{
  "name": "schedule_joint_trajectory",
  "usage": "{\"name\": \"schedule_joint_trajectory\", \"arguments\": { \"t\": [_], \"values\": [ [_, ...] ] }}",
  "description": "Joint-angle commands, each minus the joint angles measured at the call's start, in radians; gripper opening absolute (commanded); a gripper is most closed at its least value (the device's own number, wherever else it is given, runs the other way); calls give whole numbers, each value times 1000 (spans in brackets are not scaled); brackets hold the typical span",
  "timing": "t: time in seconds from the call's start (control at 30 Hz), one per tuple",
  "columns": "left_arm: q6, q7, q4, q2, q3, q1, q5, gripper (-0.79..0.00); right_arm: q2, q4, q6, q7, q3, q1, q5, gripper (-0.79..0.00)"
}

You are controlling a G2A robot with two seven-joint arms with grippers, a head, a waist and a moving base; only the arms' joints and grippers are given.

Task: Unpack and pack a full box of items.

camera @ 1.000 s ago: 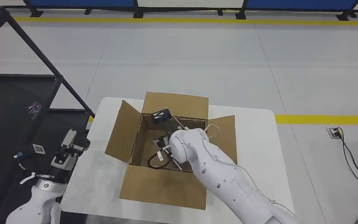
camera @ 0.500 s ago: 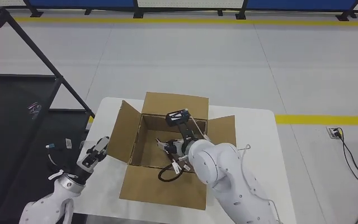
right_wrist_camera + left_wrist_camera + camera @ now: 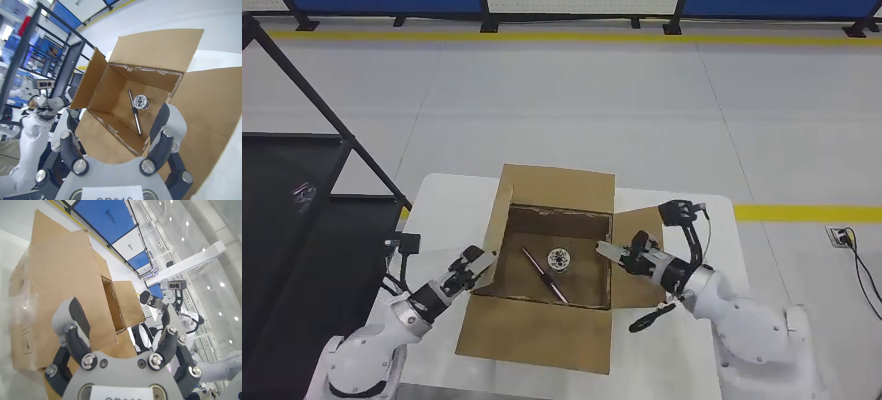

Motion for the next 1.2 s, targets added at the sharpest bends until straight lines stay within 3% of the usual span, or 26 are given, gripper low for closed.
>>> {"name": "schedule_joint_trajectory", "arguments": {
  "t": [0.0, 0.17, 0.37, 0.53, 0.83, 1.17],
  "values": [
    [17, -5, 12, 0, 32, -24, 13, 0, 7, 13, -29, -18, 97, -37, 127, 0],
    [42, -11, 43, -2, 101, -70, 57, 0, 25, 92, -49, -20, 218, -64, 240, 0],
    [59, 3, 77, -3, 149, -101, 86, 0, 47, 221, -45, 78, 202, 3, 259, 0],
    [72, 26, 98, -2, 160, -109, 85, 0, 59, 289, -82, 129, 127, 78, 269, 0],
    [95, 67, 135, -1, 165, -117, 62, 0, 68, 269, -151, 186, -24, 149, 327, 0],
    [150, 122, 175, -5, 195, -134, 44, 0, 54, 404, -89, 38, -260, 265, 220, 0]
  ]
}}
